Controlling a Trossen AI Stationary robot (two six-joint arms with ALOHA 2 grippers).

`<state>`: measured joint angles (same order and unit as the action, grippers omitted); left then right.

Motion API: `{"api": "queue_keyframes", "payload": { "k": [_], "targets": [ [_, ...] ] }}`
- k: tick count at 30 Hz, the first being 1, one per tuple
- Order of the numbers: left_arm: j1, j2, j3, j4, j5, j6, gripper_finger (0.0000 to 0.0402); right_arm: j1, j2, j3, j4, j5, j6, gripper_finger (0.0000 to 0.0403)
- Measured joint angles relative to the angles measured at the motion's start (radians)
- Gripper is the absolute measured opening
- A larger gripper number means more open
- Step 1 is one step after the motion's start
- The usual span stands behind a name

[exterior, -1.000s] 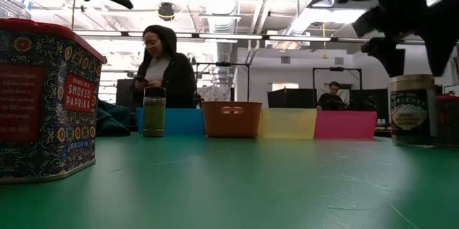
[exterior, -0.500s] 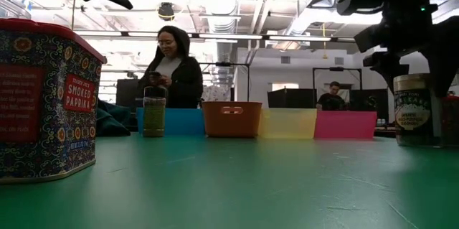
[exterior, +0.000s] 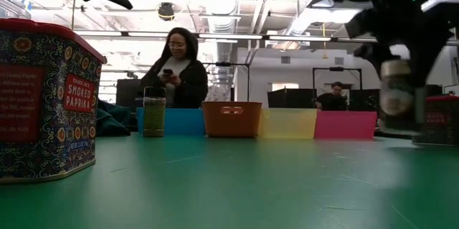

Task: Sort spices by type
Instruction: Put the top right yellow seasoning bottle into the yellow bin

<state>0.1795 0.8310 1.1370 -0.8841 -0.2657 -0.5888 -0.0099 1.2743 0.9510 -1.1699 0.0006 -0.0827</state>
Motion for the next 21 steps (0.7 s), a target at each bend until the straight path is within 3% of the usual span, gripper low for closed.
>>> {"api": "queue_keyframes", "payload": {
  "k": [4,10,21],
  "targets": [
    [0.0,0.0,0.0,-0.001,0.001,0.0,0.0284,-0.022,0.07,0.104,-0.02,-0.001,-0.043,0.0301],
    [0.0,0.0,0.0,-0.002,0.056,0.004,0.0284,-0.072,0.275,0.316,-0.032,-0.001,-0.08,0.0301],
    [0.0,0.0,0.0,-0.002,0.143,-0.004,0.0284,-0.266,0.499,0.755,-0.115,0.039,-0.069,0.0301]
  ]
}}
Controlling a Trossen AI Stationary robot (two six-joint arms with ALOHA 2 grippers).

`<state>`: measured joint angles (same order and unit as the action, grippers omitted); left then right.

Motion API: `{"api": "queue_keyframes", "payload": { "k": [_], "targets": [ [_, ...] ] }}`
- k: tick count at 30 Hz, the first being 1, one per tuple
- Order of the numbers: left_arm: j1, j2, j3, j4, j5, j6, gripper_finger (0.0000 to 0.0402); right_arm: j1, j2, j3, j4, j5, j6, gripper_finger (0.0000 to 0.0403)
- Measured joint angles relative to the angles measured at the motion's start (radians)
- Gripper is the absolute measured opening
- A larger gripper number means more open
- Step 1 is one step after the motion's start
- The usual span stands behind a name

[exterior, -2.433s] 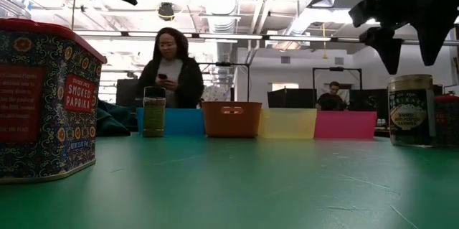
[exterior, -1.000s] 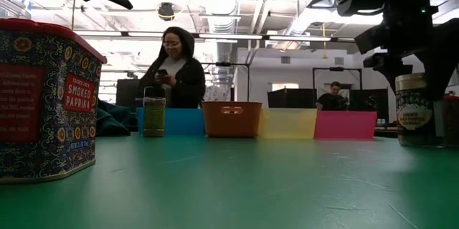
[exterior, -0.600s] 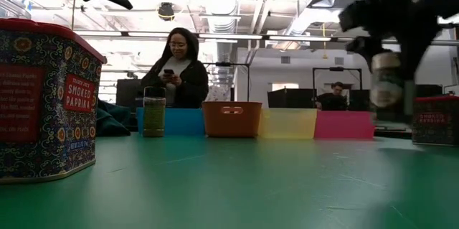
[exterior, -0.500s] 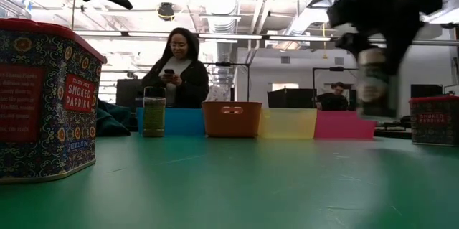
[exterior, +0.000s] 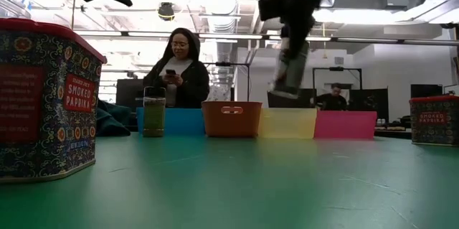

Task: Sort spices by type
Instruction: Put the top right yellow seasoning bottle into the yellow bin, then put the top yellow seasoning bottle into the yellow bin

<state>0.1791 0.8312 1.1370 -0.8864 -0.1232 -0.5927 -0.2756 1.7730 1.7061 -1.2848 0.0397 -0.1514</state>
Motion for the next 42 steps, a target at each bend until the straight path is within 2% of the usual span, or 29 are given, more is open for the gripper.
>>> {"api": "queue_keyframes", "payload": {
  "k": [6,10,18,22,27,37,42],
  "targets": [
    [0.0,0.0,0.0,-0.011,0.003,-0.029,0.0284,-0.148,0.096,0.131,-0.056,0.037,-0.1,0.0301],
    [0.0,0.0,0.0,-0.032,-0.04,-0.058,0.0284,-0.242,0.168,0.145,-0.069,0.063,-0.187,0.0301],
    [0.0,0.0,0.0,-0.045,-0.098,-0.103,0.0284,-0.399,0.246,0.147,0.004,0.063,-0.191,0.0301],
    [0.0,0.0,0.0,-0.045,-0.124,-0.108,0.0284,-0.415,0.247,0.129,0.051,0.045,-0.204,0.0304],
    [0.0,0.0,0.0,-0.045,-0.144,-0.086,0.0284,-0.409,0.246,0.125,0.089,0.038,-0.225,0.0337],
    [0.0,0.0,0.0,-0.046,-0.144,-0.067,0.0284,-0.399,0.244,0.11,0.169,0.037,-0.258,0.0323],
    [0.0,0.0,0.0,-0.049,-0.144,-0.068,0.0284,-0.399,0.243,0.122,0.159,0.037,-0.256,0.0339]
  ]
}}
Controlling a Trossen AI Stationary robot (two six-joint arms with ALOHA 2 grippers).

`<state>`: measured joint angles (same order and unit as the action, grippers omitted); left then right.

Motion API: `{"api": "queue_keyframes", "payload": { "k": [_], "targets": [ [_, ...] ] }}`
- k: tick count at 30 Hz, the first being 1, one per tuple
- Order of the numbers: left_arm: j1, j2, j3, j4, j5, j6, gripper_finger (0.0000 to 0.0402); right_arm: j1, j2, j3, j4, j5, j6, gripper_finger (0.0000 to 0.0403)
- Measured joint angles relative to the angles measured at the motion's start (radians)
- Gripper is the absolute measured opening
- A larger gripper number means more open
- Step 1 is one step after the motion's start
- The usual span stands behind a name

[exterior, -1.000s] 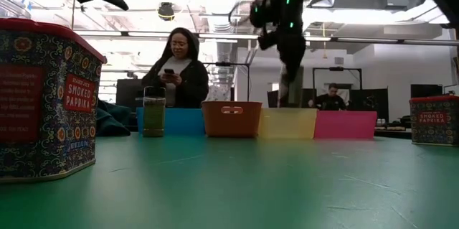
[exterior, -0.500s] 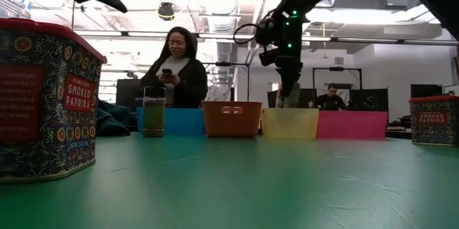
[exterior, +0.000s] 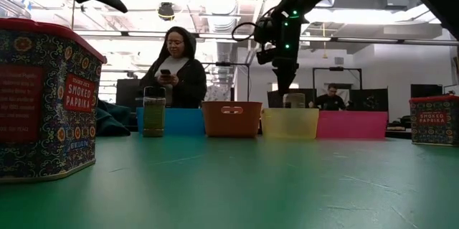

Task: Sort spices by type
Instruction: Put the top yellow seasoning bottle into the yellow bin

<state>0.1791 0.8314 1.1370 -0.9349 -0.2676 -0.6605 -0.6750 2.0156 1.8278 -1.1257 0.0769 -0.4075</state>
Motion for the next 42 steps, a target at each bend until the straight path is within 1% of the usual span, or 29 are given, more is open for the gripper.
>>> {"api": "queue_keyframes", "payload": {
  "k": [3,7,10,13,17,22,24,27,29,31,34,37,39,42],
  "targets": [
    [0.0,0.0,0.0,-0.003,0.001,0.0,0.0284,0.001,0.0,0.053,-0.042,0.0,0.029,0.0357],
    [0.0,0.0,0.0,-0.003,0.023,0.001,0.0284,0.024,-0.002,0.138,-0.182,-0.016,0.098,0.0379],
    [0.0,0.0,0.0,-0.003,0.032,0.001,0.0284,0.074,-0.039,0.147,-0.239,-0.049,0.16,0.0388],
    [0.0,0.0,0.0,-0.004,0.045,0.009,0.0284,0.154,-0.094,0.147,-0.269,-0.06,0.24,0.0388],
    [0.0,0.0,0.0,-0.029,0.086,0.009,0.0284,0.312,-0.19,0.147,-0.284,-0.06,0.379,0.0388],
    [0.0,0.0,0.0,-0.063,0.11,0.009,0.0284,0.562,-0.277,0.148,-0.304,-0.059,0.577,0.0388],
    [0.0,0.0,0.0,-0.072,0.111,0.021,0.0284,0.672,-0.29,0.148,-0.322,-0.05,0.634,0.0388],
    [0.0,0.0,0.0,-0.073,0.112,0.054,0.0284,0.827,-0.289,0.148,-0.371,-0.002,0.715,0.0388],
    [0.0,0.0,0.0,-0.073,0.112,0.064,0.0284,0.909,-0.277,0.148,-0.406,0.011,0.769,0.0388],
    [0.0,0.0,0.0,-0.073,0.113,0.065,0.0284,0.967,-0.273,0.146,-0.429,0.018,0.828,0.0388],
    [0.0,0.0,0.0,-0.073,0.134,0.066,0.0283,1.004,-0.272,0.146,-0.449,0.027,0.934,0.0388],
    [0.0,0.0,0.0,-0.071,0.137,0.08,0.0284,1.017,-0.291,0.127,-0.434,0.046,1.014,0.0388],
    [0.0,0.001,0.0,-0.07,0.16,0.102,0.0284,1.022,-0.297,0.123,-0.438,0.074,1.039,0.0388],
    [0.0,0.02,0.0,-0.073,0.222,0.132,0.0284,1.029,-0.297,0.12,-0.441,0.107,1.032,0.0388]
  ]
}}
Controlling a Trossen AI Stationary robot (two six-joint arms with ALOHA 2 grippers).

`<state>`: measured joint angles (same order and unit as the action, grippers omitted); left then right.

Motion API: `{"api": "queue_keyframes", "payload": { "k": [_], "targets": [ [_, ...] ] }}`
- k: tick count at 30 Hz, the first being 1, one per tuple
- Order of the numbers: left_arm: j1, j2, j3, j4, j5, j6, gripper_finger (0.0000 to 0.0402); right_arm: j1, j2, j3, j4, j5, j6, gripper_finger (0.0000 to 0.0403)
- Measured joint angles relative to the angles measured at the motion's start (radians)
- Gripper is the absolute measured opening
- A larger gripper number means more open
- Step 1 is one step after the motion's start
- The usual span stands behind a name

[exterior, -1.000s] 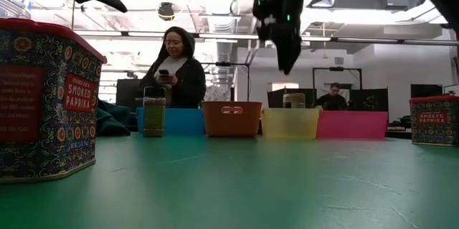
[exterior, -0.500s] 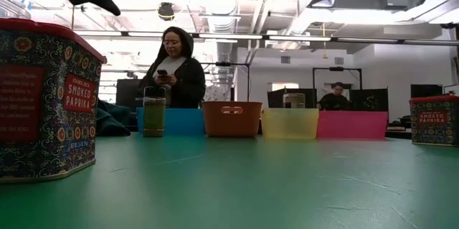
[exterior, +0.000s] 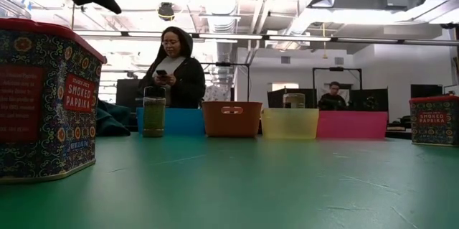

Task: Sort spices by type
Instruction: Put the top yellow seasoning bottle into the yellow bin

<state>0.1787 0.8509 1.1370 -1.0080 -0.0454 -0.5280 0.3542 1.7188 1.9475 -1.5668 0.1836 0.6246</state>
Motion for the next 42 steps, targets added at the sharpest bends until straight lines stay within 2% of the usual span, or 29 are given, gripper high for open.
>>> {"api": "queue_keyframes", "payload": {
  "k": [4,7,12,18,26,32,37,42],
  "targets": [
    [-0.02,0.051,-0.013,-0.055,0.127,-0.004,0.0284,-0.016,0.003,0.0,0.001,0.027,-0.027,0.0388],
    [-0.054,0.101,-0.013,-0.148,0.172,-0.007,0.0284,-0.038,0.001,0.0,0.0,0.074,-0.048,0.0388],
    [-0.124,0.191,-0.013,-0.28,0.106,0.001,0.0284,-0.072,0.0,0.0,0.003,0.097,-0.093,0.0388],
    [-0.188,0.24,-0.017,-0.285,-0.003,-0.001,0.0284,-0.077,0.0,0.0,0.011,0.137,-0.124,0.0388],
    [-0.193,0.168,-0.171,-0.196,-0.023,-0.024,0.0284,-0.075,0.0,0.0,0.012,0.139,-0.121,0.0388],
    [-0.188,0.144,-0.237,-0.157,-0.022,-0.052,0.0287,-0.074,0.0,0.0,0.041,0.141,-0.112,0.0388],
    [-0.188,0.15,-0.258,-0.099,0.015,-0.056,0.0318,-0.075,0.0,0.0,0.054,0.141,-0.103,0.0388],
    [-0.188,0.15,-0.258,-0.105,-0.014,-0.018,0.0365,-0.075,-0.001,0.0,0.058,0.141,-0.097,0.0388]
  ]
}}
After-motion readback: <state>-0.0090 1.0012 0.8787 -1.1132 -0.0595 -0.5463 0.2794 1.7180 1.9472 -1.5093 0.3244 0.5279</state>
